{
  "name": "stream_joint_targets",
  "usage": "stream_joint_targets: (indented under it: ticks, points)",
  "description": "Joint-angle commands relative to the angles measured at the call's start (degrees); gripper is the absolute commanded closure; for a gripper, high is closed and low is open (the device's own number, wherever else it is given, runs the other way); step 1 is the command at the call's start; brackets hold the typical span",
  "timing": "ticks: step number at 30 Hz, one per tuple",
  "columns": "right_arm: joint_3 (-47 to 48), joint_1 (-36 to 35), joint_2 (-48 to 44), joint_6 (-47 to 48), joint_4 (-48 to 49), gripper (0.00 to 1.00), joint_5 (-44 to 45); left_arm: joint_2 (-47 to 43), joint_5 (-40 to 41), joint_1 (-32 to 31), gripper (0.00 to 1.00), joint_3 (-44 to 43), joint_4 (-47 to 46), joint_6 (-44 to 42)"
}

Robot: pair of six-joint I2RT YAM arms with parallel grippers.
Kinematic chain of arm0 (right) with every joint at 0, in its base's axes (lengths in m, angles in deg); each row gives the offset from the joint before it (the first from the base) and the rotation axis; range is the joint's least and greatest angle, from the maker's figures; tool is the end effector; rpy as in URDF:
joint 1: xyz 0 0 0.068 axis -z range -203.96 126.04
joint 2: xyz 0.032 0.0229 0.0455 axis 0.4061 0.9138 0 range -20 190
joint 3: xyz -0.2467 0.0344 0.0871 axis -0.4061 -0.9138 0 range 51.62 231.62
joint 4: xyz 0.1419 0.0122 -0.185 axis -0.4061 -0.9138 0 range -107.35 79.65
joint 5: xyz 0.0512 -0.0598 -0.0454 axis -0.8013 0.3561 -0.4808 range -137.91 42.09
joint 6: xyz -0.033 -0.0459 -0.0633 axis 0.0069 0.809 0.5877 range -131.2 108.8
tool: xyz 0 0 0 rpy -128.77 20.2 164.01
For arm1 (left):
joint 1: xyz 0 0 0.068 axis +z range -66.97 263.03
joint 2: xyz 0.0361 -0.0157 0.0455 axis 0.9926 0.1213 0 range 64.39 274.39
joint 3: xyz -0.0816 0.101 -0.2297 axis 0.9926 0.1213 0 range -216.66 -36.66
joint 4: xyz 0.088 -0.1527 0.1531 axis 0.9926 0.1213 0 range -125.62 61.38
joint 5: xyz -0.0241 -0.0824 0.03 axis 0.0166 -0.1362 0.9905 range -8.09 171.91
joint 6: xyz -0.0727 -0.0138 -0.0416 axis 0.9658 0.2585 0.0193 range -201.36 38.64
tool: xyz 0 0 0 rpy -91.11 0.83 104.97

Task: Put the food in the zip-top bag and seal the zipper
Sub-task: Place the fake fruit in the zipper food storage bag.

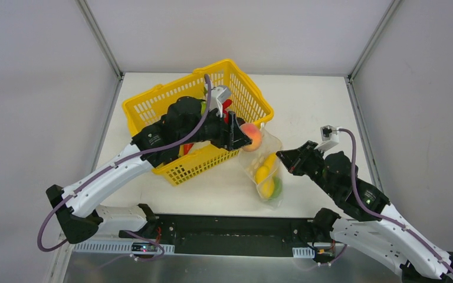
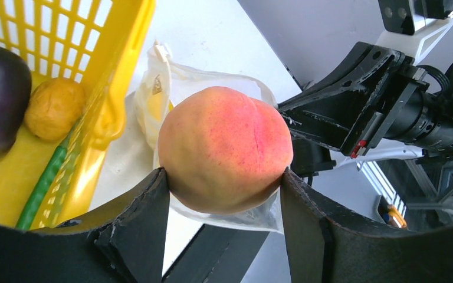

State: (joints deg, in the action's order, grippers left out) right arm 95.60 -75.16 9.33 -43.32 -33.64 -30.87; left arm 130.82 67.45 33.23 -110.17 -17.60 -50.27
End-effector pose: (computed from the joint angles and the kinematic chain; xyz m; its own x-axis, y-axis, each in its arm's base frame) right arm 0.1010 0.0909 0.3288 -0.3793 0.3396 -0.8607 -0.4272 0.7609 0.4885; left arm 0.1586 -0.2163 0.4053 -0.5685 -0.1020 -0.8164 0.7056 0.4497 -0.5475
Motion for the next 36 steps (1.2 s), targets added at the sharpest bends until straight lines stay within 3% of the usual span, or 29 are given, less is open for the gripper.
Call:
stream_joint_targets:
  ticks: [1,14,19,26,31,33,36]
  points:
    - [0.10,-0.07,-0.37,-0.05,2.68,1.00,-0.34,2.93,2.15,-3.14,0.82,-6.01,-0.30,-2.57]
    - [-1.05,-0.12,-2.31,-0.05,4.07,1.00,1.59,12.75,6.08,-8.16,0.79,-10.94,4.21,-5.70]
    - [-1.18,-0.05,-3.34,-0.05,4.31,1.00,2.81,16.37,7.94,-9.36,0.73,-12.69,5.84,-6.85]
    - [-1.86,-0.13,-4.52,-0.44,4.24,1.00,6.13,15.33,9.05,-9.54,0.34,-11.90,5.70,-7.85]
    - [-2.31,-0.10,-4.58,-0.55,4.22,1.00,6.74,12.69,10.03,-9.53,0.18,-10.47,5.49,-8.93]
    - [-2.56,-0.08,-4.54,-0.66,4.22,1.00,6.78,12.38,9.85,-9.53,0.06,-10.25,5.47,-8.94]
    - [-2.53,-0.12,-4.62,-0.58,3.86,1.00,6.82,11.19,10.66,-9.57,0.04,-9.57,5.52,-9.09]
